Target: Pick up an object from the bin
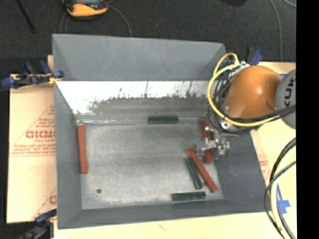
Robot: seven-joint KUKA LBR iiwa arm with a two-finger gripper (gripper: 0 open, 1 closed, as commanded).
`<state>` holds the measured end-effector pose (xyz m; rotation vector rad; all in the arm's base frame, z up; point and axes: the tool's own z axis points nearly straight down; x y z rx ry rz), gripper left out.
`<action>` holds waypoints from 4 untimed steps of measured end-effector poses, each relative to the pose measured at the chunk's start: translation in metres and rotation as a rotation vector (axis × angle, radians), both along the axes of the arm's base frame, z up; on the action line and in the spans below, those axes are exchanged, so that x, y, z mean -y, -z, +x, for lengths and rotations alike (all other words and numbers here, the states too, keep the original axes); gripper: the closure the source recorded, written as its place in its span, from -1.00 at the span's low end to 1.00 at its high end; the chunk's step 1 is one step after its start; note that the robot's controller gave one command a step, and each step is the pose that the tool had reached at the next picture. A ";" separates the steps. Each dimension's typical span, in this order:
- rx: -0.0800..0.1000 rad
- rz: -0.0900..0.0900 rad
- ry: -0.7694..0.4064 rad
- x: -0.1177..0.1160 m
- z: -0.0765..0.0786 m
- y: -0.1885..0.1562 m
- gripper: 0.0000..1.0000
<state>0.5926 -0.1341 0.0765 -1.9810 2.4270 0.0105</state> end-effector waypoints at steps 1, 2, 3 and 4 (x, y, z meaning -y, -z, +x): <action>-0.001 -0.007 0.013 -0.008 -0.001 -0.024 1.00; -0.004 0.001 0.019 0.023 0.018 -0.036 1.00; -0.005 0.001 0.020 0.023 0.018 -0.036 1.00; -0.006 -0.007 0.037 0.021 0.014 -0.088 1.00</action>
Offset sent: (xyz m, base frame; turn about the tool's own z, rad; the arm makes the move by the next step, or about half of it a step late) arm 0.0174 -0.0276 0.0357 0.0159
